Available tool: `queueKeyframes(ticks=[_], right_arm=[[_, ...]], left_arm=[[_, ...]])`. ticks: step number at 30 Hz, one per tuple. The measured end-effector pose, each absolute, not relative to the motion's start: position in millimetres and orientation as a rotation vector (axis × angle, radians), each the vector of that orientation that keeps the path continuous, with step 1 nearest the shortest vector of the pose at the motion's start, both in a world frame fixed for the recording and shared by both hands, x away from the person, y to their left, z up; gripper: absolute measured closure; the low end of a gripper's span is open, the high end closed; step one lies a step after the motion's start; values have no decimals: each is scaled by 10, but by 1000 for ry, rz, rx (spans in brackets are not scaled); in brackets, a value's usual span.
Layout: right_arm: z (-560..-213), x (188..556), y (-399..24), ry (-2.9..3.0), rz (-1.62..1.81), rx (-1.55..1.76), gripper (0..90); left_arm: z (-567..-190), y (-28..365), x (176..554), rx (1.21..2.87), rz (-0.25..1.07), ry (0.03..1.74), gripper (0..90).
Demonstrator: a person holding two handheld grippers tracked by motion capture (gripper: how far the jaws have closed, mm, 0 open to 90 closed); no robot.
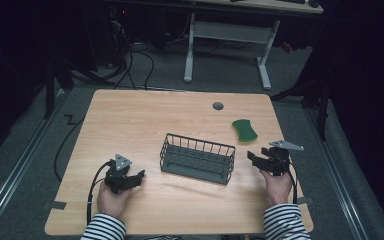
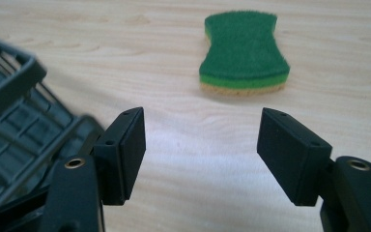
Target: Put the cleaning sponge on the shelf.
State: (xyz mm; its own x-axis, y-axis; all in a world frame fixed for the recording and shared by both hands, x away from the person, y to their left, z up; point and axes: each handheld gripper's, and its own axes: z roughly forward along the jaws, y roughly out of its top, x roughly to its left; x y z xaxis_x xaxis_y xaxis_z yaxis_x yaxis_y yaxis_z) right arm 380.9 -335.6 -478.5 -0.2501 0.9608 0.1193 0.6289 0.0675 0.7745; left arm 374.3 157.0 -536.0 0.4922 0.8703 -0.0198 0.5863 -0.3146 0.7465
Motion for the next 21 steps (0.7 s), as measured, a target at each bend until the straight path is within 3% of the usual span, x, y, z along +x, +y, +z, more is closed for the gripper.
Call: queueKeyframes(ticks=[6,21], right_arm=[[-4766,3993,-3366,1915,982,1603,296],[-4651,4350,-3334,1978,881,1671,315]], left_arm=[[-5360,1574,3751,2022,507,1201,322],[-5358,1589,3759,2014,488,1202,316]])
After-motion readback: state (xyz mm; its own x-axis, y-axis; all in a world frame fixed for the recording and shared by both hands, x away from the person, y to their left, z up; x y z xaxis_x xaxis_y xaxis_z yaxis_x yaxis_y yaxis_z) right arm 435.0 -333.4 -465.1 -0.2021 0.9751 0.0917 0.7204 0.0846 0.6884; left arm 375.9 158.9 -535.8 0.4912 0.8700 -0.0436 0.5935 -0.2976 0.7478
